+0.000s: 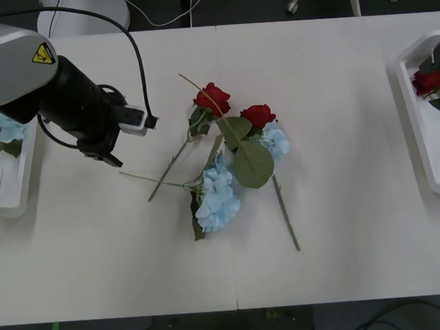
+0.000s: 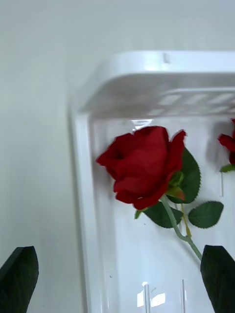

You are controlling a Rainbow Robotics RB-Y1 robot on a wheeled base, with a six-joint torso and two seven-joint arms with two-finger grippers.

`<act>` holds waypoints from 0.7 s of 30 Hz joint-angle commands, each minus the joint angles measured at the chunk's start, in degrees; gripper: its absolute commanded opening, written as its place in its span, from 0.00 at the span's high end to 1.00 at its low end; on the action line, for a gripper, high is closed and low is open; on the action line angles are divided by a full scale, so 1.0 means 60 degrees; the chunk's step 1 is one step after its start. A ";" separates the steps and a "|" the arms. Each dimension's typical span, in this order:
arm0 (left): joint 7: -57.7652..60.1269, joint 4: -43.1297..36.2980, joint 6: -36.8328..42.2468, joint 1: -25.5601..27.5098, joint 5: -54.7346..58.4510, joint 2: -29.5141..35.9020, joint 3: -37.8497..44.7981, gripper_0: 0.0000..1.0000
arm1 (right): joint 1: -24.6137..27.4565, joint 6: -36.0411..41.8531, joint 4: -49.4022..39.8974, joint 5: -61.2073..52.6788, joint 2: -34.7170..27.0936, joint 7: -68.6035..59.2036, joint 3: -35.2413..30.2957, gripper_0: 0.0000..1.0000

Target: Put the red flowers into the right box and the blue flowers into the left box

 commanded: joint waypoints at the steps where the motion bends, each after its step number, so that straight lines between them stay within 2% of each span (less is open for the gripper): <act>1: 0.0444 -0.0645 0.0325 -0.0351 -0.0510 -0.0142 -0.0688 0.00 | -0.0414 0.0448 -0.0756 -0.0940 -0.0530 0.1318 -0.0118 0.04; 10: 0.0444 -0.0865 0.0076 0.0089 -0.1315 -0.0801 -0.0996 0.00 | -0.0414 0.0888 -0.2162 -0.3005 -0.0515 0.3603 0.0424 0.04; 14: 0.0473 -0.0411 0.0105 0.0103 -0.1535 -0.1460 -0.1186 0.00 | -0.0414 0.0888 -0.2294 -0.3870 -0.0384 0.3603 0.0512 0.04; 21: 0.0605 0.0454 0.0603 0.0118 -0.1682 -0.2339 -0.1801 0.00 | -0.0414 0.0888 -0.2587 -0.4119 -0.0252 0.3207 0.0644 0.04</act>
